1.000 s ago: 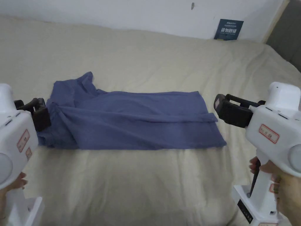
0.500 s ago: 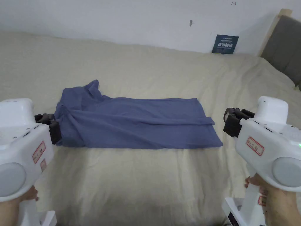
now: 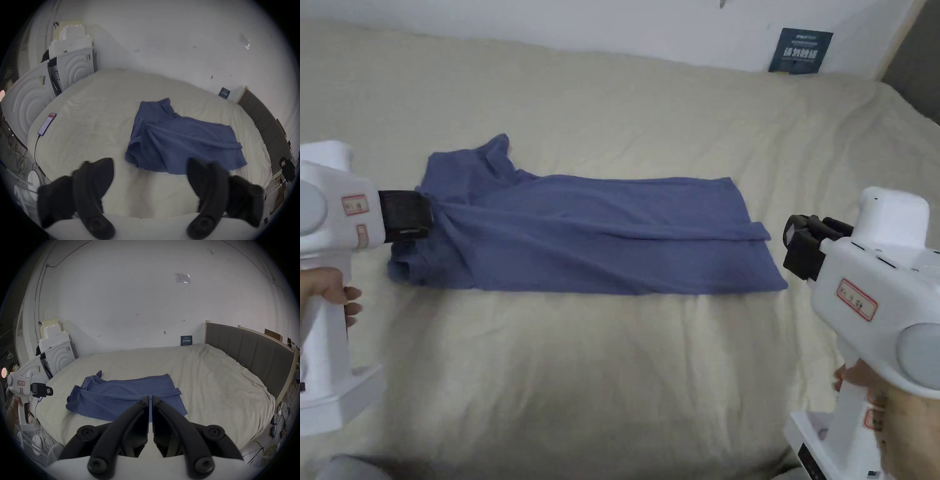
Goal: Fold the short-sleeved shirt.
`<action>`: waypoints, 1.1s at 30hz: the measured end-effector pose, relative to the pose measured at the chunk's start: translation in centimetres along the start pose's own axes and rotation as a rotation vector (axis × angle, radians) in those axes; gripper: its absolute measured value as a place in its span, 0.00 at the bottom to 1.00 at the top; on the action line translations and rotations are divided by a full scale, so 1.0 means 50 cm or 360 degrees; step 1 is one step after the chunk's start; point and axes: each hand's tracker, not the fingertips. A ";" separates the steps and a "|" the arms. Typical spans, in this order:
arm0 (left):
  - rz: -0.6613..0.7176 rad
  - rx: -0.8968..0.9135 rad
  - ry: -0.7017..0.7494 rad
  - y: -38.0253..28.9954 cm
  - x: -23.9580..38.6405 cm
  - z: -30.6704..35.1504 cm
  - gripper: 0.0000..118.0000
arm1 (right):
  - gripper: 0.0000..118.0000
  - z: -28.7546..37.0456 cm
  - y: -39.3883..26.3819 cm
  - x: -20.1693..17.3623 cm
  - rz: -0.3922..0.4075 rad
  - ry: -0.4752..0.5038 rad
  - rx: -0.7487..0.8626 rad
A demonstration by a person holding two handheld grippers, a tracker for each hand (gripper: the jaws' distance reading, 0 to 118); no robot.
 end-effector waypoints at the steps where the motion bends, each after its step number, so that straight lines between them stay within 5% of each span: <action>1: -0.0007 -0.0027 0.0007 0.009 -0.003 -0.019 0.85 | 0.07 -0.007 0.000 0.003 -0.0004 -0.0008 -0.0016; 13: -0.0022 -0.0496 0.0127 0.005 -0.033 -0.249 0.81 | 0.07 -0.081 -0.007 0.037 -0.0062 -0.0108 -0.0175; 15: 0.0020 -0.0512 0.0131 0.000 -0.037 -0.269 0.68 | 0.07 -0.091 -0.011 0.040 -0.0057 -0.0126 -0.0202; 19: 0.0181 -0.0563 0.0012 -0.020 -0.043 -0.294 0.05 | 0.07 -0.112 -0.022 0.045 -0.0042 -0.0146 -0.0268; 33: 0.0225 -0.0306 -0.0065 -0.037 -0.049 -0.209 0.03 | 0.11 -0.280 0.019 0.087 0.0064 -0.0160 -0.0603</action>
